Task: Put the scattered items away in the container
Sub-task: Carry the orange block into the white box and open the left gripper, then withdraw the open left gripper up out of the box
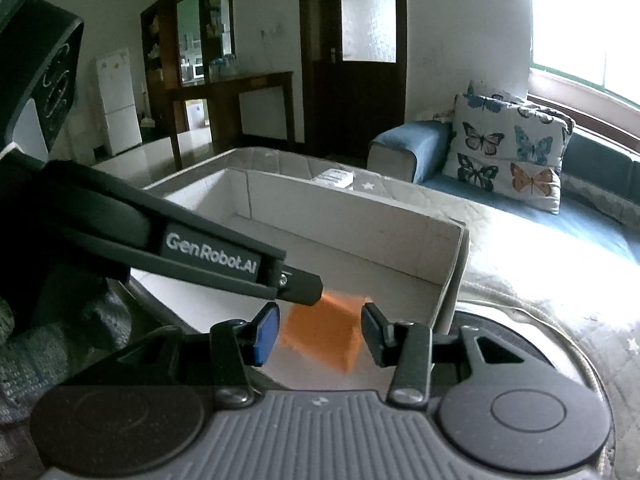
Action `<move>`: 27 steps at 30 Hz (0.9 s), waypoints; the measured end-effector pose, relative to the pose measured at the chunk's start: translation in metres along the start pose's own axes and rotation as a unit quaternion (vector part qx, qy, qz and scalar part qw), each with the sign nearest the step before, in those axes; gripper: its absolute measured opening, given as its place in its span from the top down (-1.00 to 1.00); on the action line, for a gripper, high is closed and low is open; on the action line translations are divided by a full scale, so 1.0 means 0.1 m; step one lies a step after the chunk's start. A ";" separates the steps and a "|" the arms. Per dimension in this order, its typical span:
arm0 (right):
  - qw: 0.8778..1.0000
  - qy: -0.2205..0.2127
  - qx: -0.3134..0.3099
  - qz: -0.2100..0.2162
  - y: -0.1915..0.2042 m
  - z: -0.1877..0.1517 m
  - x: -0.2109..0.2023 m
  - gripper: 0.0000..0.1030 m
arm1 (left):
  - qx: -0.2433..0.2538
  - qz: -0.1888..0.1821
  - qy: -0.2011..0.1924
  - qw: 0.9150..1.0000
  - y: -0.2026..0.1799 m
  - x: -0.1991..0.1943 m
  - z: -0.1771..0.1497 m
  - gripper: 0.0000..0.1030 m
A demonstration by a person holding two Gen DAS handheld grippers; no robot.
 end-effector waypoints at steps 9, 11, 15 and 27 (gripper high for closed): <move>1.000 0.008 0.004 -0.004 -0.03 -0.01 0.07 0.11 | 0.009 0.013 -0.004 1.000 -0.01 -0.01 -0.02 0.50; 1.000 0.007 0.004 -0.005 -0.02 -0.01 0.05 0.11 | 0.013 0.019 -0.008 1.000 -0.02 -0.03 -0.03 0.50; 1.000 0.002 0.004 -0.008 -0.02 -0.01 -0.03 0.10 | 0.018 0.025 -0.015 0.999 -0.05 -0.10 -0.05 0.50; 1.000 -0.008 -0.002 -0.013 0.06 -0.08 -0.34 0.05 | 0.032 0.029 -0.032 0.999 -0.21 -0.34 -0.12 0.50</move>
Point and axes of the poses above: each gripper's, at about its wrist camera, not at the fingertips, and x roughly the way its jaws point, y to its left, z to its top, the point moved 1 cm from there along x, roughly the way its jaws point, and after that the axes turned 2 degrees about z, right-handed, at the moved point
